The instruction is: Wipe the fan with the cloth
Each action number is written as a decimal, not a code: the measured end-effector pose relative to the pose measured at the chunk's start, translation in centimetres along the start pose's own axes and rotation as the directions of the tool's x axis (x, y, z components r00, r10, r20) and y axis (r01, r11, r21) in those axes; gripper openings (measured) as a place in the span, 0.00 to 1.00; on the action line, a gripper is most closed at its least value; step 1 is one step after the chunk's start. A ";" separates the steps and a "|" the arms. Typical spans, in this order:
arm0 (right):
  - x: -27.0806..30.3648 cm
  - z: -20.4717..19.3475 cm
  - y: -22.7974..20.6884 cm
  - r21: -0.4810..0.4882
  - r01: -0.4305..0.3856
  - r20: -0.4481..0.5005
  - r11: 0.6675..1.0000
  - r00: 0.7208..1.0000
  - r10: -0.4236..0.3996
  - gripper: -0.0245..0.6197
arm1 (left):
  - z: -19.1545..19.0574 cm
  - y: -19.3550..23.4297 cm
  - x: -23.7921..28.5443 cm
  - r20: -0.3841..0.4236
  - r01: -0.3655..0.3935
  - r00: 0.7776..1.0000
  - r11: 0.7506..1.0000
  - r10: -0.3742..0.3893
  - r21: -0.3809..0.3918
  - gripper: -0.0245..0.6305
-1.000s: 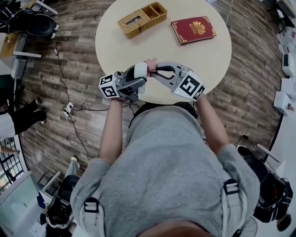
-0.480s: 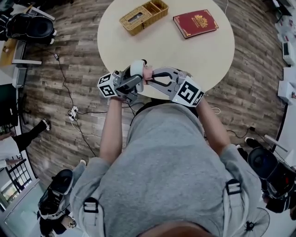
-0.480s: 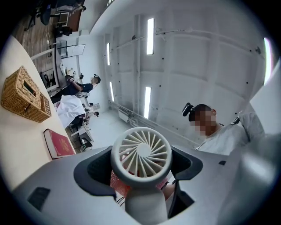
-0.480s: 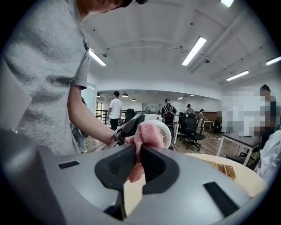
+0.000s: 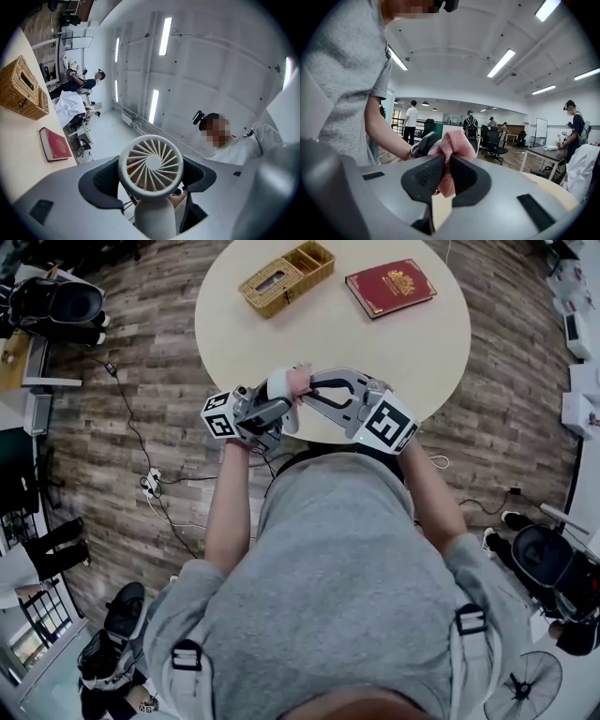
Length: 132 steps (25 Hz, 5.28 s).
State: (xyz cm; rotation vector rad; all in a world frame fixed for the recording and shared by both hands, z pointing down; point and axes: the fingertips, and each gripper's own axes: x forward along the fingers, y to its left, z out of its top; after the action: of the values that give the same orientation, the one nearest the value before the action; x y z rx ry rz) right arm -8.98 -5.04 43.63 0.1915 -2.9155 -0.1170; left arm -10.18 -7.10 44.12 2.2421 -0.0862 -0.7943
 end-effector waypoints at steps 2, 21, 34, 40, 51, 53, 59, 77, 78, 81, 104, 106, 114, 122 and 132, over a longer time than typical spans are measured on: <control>0.0 0.1 -0.4 0.006 0.030 0.002 1.000 1.000 -0.031 0.10 | -0.2 -0.1 0.0 -0.016 0.002 1.000 1.000 -0.002 -0.012 0.62; -0.1 -2.8 -1.0 0.060 0.093 -0.054 0.994 0.995 -0.089 0.10 | 0.6 0.5 0.9 -0.003 -0.048 0.999 0.999 0.048 0.021 0.62; 0.9 -3.8 1.3 0.091 0.047 -0.073 0.995 0.997 -0.041 0.10 | 2.9 1.4 0.7 0.127 -0.025 0.992 1.000 0.026 -0.006 0.62; 1.5 -4.2 3.8 0.062 -0.029 -0.098 0.998 0.995 0.035 0.10 | 3.8 1.9 0.1 0.141 -0.046 0.989 0.999 0.043 0.020 0.62; 2.8 -2.0 3.6 0.036 -0.071 -0.023 0.997 0.997 0.072 0.10 | 2.7 3.2 0.6 0.090 -0.112 0.990 0.992 0.107 0.055 0.62; 2.7 -2.1 2.7 0.037 -0.041 -0.025 0.998 0.999 0.042 0.10 | 3.3 3.5 0.2 0.105 -0.127 0.987 0.990 0.121 0.056 0.62; 3.1 -1.8 2.3 0.023 -0.005 -0.036 1.000 0.999 0.006 0.10 | 3.8 3.6 0.3 0.099 -0.168 0.982 0.982 0.159 0.082 0.62; 1.9 -2.3 1.8 0.202 0.001 0.057 0.979 0.998 -0.013 0.10 | 6.3 2.9 0.5 0.214 -0.088 0.974 0.995 0.076 0.047 0.62; 1.6 -2.3 1.5 0.224 0.010 0.063 0.974 0.998 -0.025 0.10 | 6.3 2.5 0.6 0.213 -0.072 0.975 0.997 0.062 0.042 0.62; 1.0 -3.0 0.6 0.194 0.027 0.033 0.981 0.999 -0.034 0.10 | 5.8 2.3 0.9 0.195 -0.026 0.981 0.999 0.021 0.024 0.62; 1.2 -5.7 -0.8 0.101 0.109 -0.099 0.989 0.990 -0.099 0.10 | 6.1 1.6 1.5 0.229 0.011 0.973 1.000 -0.016 0.024 0.62; 1.2 -6.0 -0.5 0.110 0.101 -0.105 0.989 0.990 -0.089 0.10 | 6.2 1.8 1.6 0.224 0.002 0.975 1.000 -0.008 0.027 0.62; 0.9 -6.1 0.9 0.159 0.083 -0.076 0.984 0.995 -0.072 0.10 | 7.6 3.3 1.4 0.261 -0.148 0.957 0.986 0.124 0.073 0.62; 2.3 -4.3 0.5 0.138 0.099 -0.035 0.986 0.995 -0.095 0.10 | 6.1 6.9 1.1 0.193 -0.420 0.901 0.894 0.389 0.158 0.62; 2.4 -3.4 -0.7 0.137 0.174 -0.044 0.975 0.985 -0.170 0.10 | 5.2 6.8 2.2 0.146 -0.495 0.869 0.833 0.473 0.248 0.62</control>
State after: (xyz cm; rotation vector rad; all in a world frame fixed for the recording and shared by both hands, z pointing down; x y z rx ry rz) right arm -10.48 -6.25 47.37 0.4648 -2.8720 0.0633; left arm -10.19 -15.94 44.75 2.2918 -0.8226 -0.6119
